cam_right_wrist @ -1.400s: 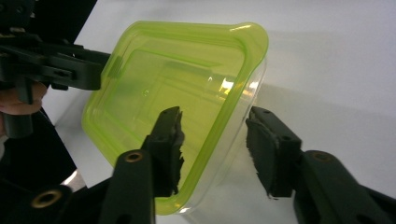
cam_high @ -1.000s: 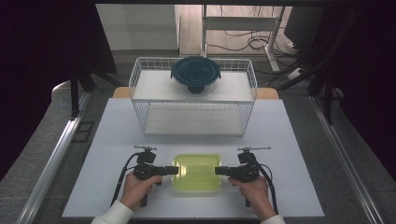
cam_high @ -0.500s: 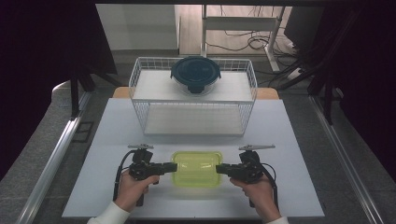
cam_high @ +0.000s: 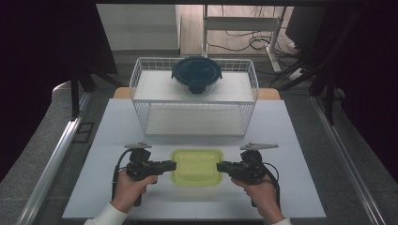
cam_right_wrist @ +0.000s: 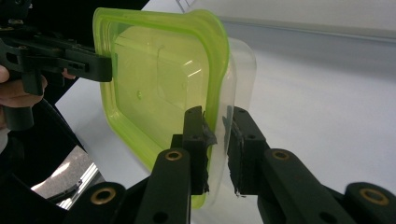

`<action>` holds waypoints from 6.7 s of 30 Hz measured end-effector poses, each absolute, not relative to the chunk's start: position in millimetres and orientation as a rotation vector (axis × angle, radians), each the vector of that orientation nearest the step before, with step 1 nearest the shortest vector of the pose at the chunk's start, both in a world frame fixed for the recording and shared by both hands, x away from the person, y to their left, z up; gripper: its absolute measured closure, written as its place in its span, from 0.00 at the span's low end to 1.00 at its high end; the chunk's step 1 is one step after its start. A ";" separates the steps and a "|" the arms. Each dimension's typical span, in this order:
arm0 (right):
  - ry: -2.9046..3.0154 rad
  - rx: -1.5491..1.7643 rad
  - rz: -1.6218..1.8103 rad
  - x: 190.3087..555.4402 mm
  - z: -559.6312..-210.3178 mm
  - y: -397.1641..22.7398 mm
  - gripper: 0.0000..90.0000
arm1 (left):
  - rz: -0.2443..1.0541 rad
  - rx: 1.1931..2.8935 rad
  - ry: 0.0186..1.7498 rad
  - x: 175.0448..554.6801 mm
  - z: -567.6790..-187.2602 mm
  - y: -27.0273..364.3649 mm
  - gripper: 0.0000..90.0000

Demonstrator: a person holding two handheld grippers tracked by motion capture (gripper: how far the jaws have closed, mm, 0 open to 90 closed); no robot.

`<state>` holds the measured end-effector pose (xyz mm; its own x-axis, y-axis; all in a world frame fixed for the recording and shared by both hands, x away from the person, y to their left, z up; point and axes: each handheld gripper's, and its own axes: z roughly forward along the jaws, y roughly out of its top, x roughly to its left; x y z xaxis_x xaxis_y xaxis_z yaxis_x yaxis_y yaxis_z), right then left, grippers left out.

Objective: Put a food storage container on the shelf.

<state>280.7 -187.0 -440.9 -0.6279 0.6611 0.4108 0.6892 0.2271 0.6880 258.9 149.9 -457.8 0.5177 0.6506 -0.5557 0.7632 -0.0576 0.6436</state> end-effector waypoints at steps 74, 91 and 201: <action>-2.466 -1.197 -1.727 361.8 -274.1 -176.9 0.87 | -0.003 1.737 1.044 353.1 -291.6 169.4 0.89; -2.452 -1.222 -1.726 399.8 -241.9 -167.2 0.87 | -0.023 1.729 1.054 394.6 -261.3 179.7 0.89; -2.704 -1.347 -1.604 298.9 -379.3 -254.0 0.27 | 0.206 1.828 1.156 271.5 -434.0 196.8 0.27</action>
